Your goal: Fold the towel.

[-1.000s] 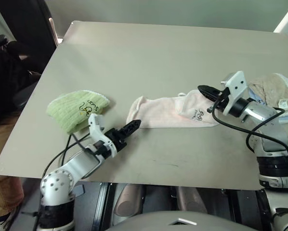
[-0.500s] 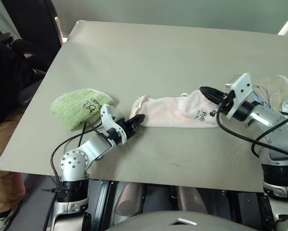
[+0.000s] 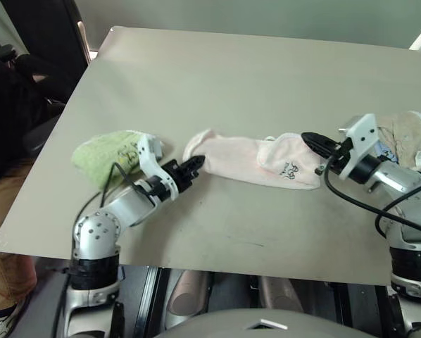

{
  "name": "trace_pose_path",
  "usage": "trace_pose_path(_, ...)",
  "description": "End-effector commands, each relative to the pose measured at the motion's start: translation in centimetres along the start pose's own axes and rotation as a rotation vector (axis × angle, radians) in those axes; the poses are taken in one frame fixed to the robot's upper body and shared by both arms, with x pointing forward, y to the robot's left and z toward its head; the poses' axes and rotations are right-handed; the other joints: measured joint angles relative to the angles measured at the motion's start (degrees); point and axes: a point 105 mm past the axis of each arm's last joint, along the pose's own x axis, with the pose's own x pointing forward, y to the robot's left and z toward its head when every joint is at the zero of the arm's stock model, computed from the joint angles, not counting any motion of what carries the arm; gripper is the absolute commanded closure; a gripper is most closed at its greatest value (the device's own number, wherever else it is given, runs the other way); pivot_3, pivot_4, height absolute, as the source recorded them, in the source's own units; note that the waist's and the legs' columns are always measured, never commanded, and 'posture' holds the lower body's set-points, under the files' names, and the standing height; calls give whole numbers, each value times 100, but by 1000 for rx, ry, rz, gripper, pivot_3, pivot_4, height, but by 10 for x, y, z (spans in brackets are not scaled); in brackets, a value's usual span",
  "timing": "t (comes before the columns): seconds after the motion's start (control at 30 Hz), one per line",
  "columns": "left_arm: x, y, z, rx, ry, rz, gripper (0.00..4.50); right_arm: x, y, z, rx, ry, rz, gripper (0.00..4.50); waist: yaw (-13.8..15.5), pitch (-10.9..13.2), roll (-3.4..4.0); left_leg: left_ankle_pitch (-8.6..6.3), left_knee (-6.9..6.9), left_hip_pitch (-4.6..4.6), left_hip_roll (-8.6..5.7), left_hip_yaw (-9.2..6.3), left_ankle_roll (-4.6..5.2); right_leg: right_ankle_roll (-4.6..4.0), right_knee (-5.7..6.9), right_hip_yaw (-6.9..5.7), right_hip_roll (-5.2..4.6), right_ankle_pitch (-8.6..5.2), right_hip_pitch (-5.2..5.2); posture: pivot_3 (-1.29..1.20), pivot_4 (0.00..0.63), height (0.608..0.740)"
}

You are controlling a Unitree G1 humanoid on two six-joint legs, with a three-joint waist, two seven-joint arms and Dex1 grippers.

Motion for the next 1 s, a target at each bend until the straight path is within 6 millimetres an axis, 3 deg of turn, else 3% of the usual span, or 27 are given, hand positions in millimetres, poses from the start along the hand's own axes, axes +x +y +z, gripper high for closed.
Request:
trace_pose_path(0.03,6,-39,14,220,-16,-119,4483,-13,-19,-1,-13,3,-84,4500,-3,0,0,0,1,0,0,1,1,0,-1,0,0,0,0,0,150,739)
trace_pose_path(0.13,25,-67,7,393,41,-208,4483,-20,-30,-11,-8,33,-143,4500,6,0,0,2,4,-1,-2,1,5,-6,0,2,-5,4,0,0,150,739)
trace_pose_path(0.27,62,-104,-36,649,210,-353,4483,-27,-42,-15,0,38,-217,4500,22,1,-2,1,11,-5,-5,5,13,-47,2,3,-16,30,0,0,150,739)
trace_pose_path(0.47,96,-116,-94,916,382,-471,4483,-37,-43,-18,7,37,-281,4500,-27,1,-2,-14,6,-2,5,16,26,-32,3,2,-16,19,-4,0,150,739)
trace_pose_path(0.57,107,-112,-105,985,412,-479,4483,-45,-43,-18,10,38,-313,4500,-32,1,-1,-7,2,-4,6,15,51,-21,4,2,-16,3,-10,0,150,739)
trace_pose_path(0.7,112,-116,-103,921,386,-513,3388,-52,-40,-20,15,45,-335,4500,-28,1,-1,-18,3,-8,4,18,70,10,2,3,-16,-21,-10,0,150,739)
trace_pose_path(1.0,108,-137,-80,667,296,-600,205,-46,-38,-17,13,42,-330,4500,5,1,0,-27,14,-17,-1,20,82,70,3,7,-20,-11,-10,0,150,739)
